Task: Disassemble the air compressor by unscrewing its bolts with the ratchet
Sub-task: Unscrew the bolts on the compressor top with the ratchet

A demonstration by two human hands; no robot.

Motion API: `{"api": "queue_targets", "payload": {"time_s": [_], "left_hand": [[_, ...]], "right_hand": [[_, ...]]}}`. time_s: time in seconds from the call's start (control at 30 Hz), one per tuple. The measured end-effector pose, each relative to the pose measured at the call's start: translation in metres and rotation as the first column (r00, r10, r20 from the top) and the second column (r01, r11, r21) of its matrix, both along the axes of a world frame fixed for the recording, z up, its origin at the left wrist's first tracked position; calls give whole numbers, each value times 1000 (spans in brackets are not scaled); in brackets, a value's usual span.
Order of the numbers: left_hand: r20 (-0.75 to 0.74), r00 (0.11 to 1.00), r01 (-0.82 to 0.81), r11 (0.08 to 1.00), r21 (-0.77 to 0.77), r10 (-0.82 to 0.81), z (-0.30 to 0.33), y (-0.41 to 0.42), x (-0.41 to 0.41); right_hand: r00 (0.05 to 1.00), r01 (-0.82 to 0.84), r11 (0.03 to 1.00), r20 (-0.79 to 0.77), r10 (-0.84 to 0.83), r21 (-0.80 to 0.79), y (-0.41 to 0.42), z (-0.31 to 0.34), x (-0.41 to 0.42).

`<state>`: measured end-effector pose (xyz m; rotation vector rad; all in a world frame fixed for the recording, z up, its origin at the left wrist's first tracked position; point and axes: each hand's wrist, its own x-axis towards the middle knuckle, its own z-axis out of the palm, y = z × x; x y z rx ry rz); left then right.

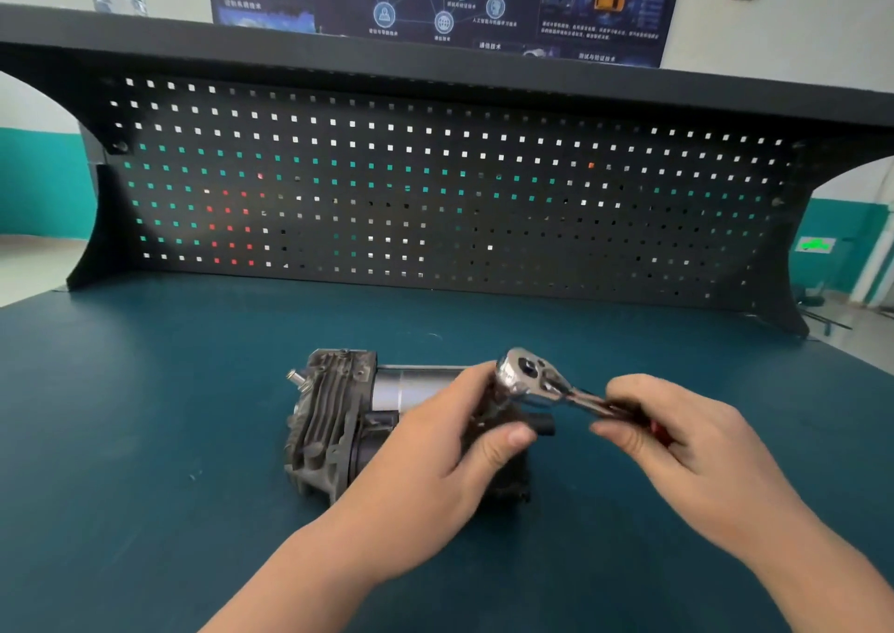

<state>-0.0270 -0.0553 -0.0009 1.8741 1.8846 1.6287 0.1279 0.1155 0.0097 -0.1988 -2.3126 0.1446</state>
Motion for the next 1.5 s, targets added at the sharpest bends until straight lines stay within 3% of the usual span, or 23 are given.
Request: {"api": "queue_targets", "payload": {"time_s": [0.1, 0.17, 0.27, 0.33, 0.37, 0.4, 0.43, 0.5, 0.53, 0.6, 0.67, 0.73, 0.8, 0.9, 1.03, 1.33, 1.5], "left_hand": [[33, 998, 52, 997, 49, -54, -1, 1, 5], [178, 979, 79, 989, 124, -101, 0, 4, 10], [454, 863, 84, 950, 302, -221, 8, 7, 13], [599, 733, 38, 899, 437, -322, 15, 5, 9], [634, 670, 22, 865, 501, -385, 18, 3, 4], [651, 620, 14, 835, 550, -439, 20, 1, -1], [653, 589, 12, 813, 581, -476, 22, -1, -5], [645, 582, 8, 797, 604, -495, 23, -3, -8], [638, 604, 6, 803, 596, -479, 22, -2, -7], [589, 712, 12, 845, 534, -383, 16, -1, -2], [431, 880, 9, 913, 408, -201, 9, -1, 3], [270, 960, -12, 952, 306, -74, 6, -2, 6], [293, 946, 50, 953, 297, -141, 9, -4, 10], [429, 861, 139, 937, 321, -274, 13, -6, 13], [399, 911, -2, 964, 266, -108, 19, -10, 11], [392, 913, -202, 959, 199, 111, 20, -3, 6], [362, 926, -183, 965, 186, 106, 23, 3, -2]], "right_hand": [[988, 8, 988, -156, 16, 152, -3, 4, -2], [936, 154, 977, -338, -96, 148, -9, 9, -8], [794, 413, 899, -425, -434, -146, -28, 20, -26], [752, 403, 830, -377, -541, -386, -36, 20, -35], [775, 305, 790, -345, -530, -532, -40, 21, -39], [828, 148, 717, -312, -467, -681, -43, 24, -42], [889, -45, 571, -293, -351, -820, -47, 28, -45], [920, -389, 9, -389, -38, -921, -56, 32, -50], [881, -444, -194, -465, 80, -875, -59, 34, -54], [766, -527, -343, -609, 205, -778, -66, 34, -59], [678, -618, -401, -717, 163, -676, -70, 33, -58], [660, -698, -334, -750, 44, -634, -73, 32, -53], [655, -741, -197, -755, -3, -642, -72, 31, -47], [625, -776, -57, -777, 72, -629, -71, 27, -44], [639, -762, 68, -731, 239, -644, -72, 20, -48], [682, -725, 117, -683, 261, -679, -77, 22, -52], [618, -786, 78, -780, 96, -613, -69, 27, -59]]}}
